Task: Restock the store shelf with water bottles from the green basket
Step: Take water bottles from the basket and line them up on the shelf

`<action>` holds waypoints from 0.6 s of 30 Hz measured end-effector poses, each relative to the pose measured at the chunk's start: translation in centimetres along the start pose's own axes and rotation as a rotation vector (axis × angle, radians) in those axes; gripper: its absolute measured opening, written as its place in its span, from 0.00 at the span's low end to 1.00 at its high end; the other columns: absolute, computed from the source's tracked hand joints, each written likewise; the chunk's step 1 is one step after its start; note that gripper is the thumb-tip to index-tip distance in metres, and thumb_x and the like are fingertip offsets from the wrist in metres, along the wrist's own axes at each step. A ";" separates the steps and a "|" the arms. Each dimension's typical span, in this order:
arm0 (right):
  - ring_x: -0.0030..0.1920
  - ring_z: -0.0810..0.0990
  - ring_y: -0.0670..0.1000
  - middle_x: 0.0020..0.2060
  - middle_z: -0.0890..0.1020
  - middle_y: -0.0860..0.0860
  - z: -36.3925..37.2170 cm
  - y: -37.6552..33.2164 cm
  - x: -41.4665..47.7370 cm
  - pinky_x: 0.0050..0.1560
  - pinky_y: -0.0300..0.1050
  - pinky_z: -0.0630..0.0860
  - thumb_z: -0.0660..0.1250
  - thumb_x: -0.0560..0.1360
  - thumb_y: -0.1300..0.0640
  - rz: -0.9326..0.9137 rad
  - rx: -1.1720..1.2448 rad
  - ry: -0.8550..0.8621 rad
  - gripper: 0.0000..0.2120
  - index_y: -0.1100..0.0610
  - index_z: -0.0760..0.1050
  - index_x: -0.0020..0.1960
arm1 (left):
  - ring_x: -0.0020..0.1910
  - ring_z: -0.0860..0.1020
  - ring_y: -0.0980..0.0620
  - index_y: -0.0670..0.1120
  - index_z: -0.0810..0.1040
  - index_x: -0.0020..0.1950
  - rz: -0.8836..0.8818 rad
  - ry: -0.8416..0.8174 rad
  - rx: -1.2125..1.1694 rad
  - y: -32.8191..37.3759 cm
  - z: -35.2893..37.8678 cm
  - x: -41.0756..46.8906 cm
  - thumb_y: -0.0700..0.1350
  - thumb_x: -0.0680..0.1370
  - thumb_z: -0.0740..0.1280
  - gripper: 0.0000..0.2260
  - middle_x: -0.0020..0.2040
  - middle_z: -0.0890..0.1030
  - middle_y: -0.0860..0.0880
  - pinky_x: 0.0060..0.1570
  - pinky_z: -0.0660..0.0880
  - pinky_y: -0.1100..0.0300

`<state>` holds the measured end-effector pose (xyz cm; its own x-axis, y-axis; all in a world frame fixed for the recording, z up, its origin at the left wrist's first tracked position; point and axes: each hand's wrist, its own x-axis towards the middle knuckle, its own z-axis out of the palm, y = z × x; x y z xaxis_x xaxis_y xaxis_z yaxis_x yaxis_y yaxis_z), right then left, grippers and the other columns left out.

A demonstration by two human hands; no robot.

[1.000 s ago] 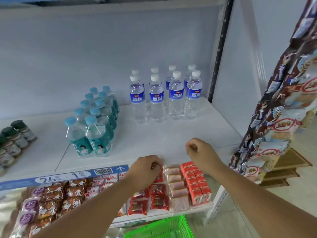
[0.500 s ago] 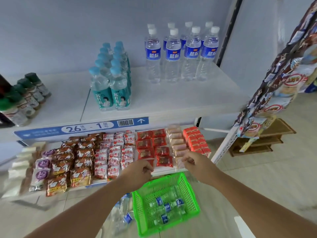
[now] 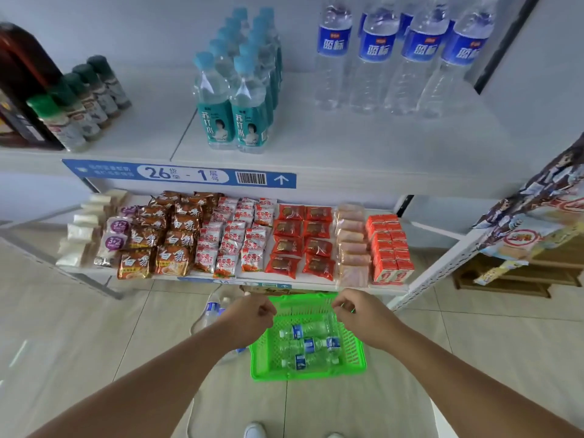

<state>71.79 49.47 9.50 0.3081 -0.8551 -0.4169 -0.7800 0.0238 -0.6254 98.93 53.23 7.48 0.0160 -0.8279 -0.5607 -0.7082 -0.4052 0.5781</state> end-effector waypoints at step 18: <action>0.42 0.83 0.53 0.42 0.84 0.49 7.7 8.2 -3.6 0.48 0.51 0.80 0.66 0.79 0.53 0.116 0.070 -0.165 0.04 0.50 0.79 0.49 | 0.42 0.83 0.52 0.58 0.79 0.43 -0.175 -0.110 0.003 -7.1 11.2 -2.2 0.46 0.76 0.66 0.07 0.45 0.85 0.54 0.40 0.79 0.58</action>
<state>68.49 56.68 0.80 0.3082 -0.7485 -0.5872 -0.7776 0.1574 -0.6088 96.04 62.23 -2.03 0.0619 -0.6972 -0.7142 -0.7037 -0.5379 0.4642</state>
